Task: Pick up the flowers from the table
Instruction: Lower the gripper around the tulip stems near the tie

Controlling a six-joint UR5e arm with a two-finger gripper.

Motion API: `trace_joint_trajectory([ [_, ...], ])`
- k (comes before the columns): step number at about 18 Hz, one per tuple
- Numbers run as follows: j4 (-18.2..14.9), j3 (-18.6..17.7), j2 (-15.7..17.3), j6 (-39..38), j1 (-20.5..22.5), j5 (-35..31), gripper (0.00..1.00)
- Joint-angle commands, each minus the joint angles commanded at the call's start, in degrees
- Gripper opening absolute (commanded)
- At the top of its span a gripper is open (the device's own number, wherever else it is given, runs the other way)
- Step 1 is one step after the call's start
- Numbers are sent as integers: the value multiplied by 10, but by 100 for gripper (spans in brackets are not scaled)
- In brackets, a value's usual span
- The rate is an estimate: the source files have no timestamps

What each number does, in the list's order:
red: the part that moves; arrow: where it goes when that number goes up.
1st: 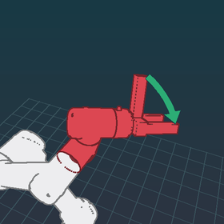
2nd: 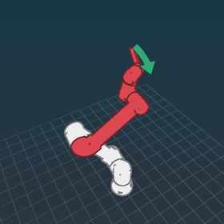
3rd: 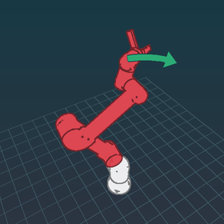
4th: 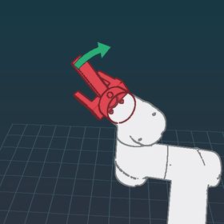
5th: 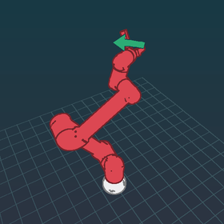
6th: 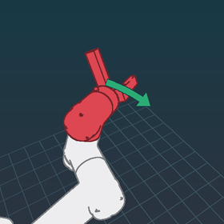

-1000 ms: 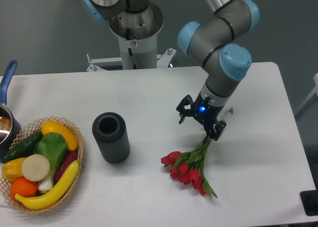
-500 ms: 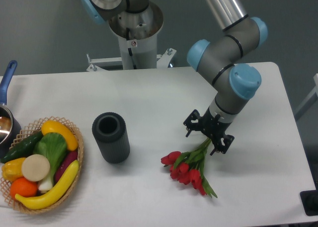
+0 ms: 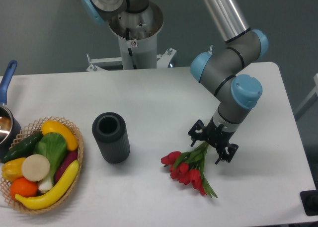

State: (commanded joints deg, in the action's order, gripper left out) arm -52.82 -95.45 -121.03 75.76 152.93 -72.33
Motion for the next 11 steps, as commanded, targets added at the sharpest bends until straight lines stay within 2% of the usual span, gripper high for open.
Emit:
trace_joint_trajectory([
  [11,3,-3,-11,-2,-11,-30,100],
])
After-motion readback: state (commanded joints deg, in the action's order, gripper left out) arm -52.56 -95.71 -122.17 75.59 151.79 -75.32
